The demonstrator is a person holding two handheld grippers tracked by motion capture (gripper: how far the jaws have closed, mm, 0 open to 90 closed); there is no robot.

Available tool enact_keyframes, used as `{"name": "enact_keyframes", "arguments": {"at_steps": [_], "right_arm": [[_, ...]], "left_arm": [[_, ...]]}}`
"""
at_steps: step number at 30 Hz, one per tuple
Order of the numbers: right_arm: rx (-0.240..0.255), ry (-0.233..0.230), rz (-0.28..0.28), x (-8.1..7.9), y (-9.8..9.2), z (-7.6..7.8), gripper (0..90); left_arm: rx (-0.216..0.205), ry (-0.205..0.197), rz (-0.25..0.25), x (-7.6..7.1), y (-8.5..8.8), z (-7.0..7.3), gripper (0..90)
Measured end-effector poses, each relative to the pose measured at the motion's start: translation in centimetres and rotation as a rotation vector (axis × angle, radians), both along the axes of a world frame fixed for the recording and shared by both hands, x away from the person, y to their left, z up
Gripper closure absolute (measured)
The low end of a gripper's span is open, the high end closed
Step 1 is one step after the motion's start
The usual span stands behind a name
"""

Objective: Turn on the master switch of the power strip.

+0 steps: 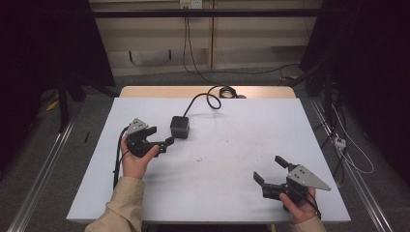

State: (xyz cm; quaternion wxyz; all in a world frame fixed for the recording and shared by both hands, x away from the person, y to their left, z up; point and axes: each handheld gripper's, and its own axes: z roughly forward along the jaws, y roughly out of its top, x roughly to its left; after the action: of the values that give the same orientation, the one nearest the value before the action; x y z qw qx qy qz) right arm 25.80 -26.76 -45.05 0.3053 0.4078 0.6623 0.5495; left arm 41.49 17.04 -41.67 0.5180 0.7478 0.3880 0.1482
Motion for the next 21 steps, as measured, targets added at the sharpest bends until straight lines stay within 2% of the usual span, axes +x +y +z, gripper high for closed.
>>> {"name": "enact_keyframes", "arguments": {"at_steps": [4, 10, 14, 21], "right_arm": [[-0.003, -0.002, 0.004, 0.0, 0.1, 0.0, 4.7], [-0.005, -0.001, 0.008, 0.0, 0.1, 0.0, 4.7], [-0.005, -0.002, 0.007, 0.0, 0.1, 0.0, 4.7], [-0.006, -0.003, 0.008, -0.1, 0.1, 0.0, 4.7]], "left_arm": [[-0.007, -0.003, 0.011, -0.5, 0.5, -0.1, 11.0], [0.007, -0.006, 0.002, -1.0, 1.0, -0.3, 10.8], [-0.006, -0.005, 0.007, -1.2, 1.3, -0.3, 10.8], [0.017, -0.028, -0.02, -2.1, 2.0, -0.3, 9.5]]}}
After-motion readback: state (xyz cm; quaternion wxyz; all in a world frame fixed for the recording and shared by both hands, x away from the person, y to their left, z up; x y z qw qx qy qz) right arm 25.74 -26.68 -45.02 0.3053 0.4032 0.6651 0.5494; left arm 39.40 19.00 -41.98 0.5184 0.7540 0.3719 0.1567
